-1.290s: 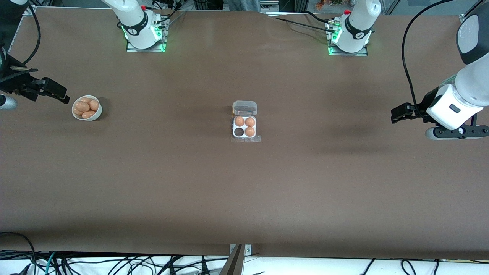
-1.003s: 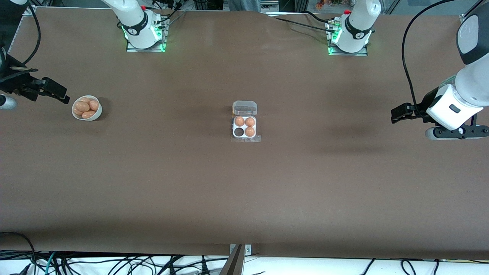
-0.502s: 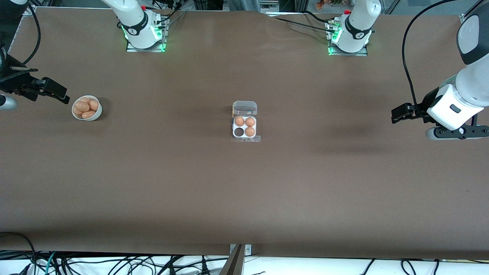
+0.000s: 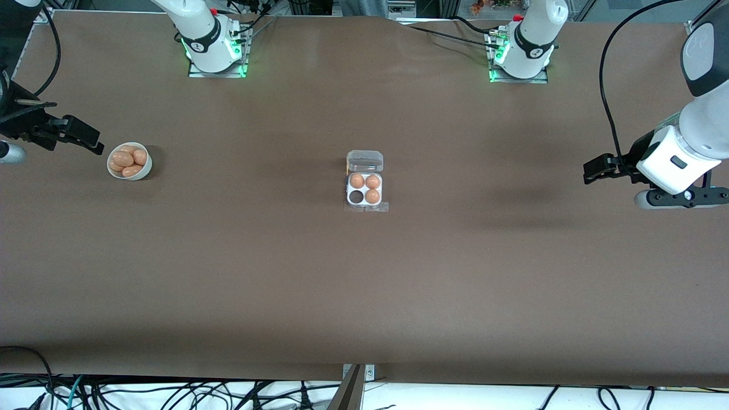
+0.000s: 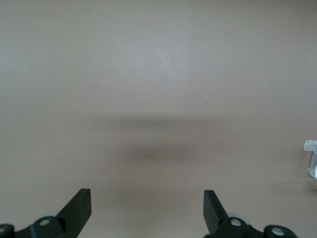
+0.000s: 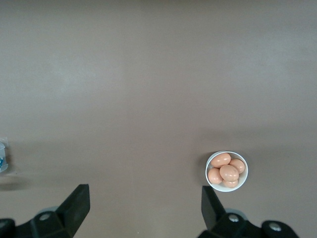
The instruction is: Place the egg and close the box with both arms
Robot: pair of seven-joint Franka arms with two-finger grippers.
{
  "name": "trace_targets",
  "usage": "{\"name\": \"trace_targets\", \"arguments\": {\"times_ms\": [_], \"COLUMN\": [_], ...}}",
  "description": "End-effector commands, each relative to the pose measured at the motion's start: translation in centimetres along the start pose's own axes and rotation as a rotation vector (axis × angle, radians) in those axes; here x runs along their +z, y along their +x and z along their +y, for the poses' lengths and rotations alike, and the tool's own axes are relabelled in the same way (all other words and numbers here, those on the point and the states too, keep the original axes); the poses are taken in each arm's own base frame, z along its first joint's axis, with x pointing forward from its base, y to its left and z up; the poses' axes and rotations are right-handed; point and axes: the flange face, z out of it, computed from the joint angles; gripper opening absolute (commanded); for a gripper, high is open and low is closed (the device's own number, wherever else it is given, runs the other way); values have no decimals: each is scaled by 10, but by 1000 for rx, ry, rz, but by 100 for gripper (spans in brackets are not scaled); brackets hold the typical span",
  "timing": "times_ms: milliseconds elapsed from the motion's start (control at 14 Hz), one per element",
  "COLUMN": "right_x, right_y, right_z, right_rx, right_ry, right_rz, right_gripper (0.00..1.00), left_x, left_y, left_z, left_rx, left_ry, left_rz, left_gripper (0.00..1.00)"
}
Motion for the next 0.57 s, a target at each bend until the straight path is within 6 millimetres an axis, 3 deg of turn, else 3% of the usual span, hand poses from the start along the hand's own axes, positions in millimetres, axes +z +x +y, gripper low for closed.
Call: {"name": "trace_targets", "arguments": {"times_ms": [0,502], "right_x": [-5,-5], "right_y": [-4,-4], "right_z": [0,0], "right_rx": [-1,-2], "right_ry": [14,14], "right_rz": [-4,-5], "right_gripper": [100,100], "left_x": [-3,1], "left_y": [4,5], "left_z": [-1,-2], "left_rx": [-2,-3], "left_ry": [-16,-16], "left_rz": [7,0], "left_gripper": [100,100]}}
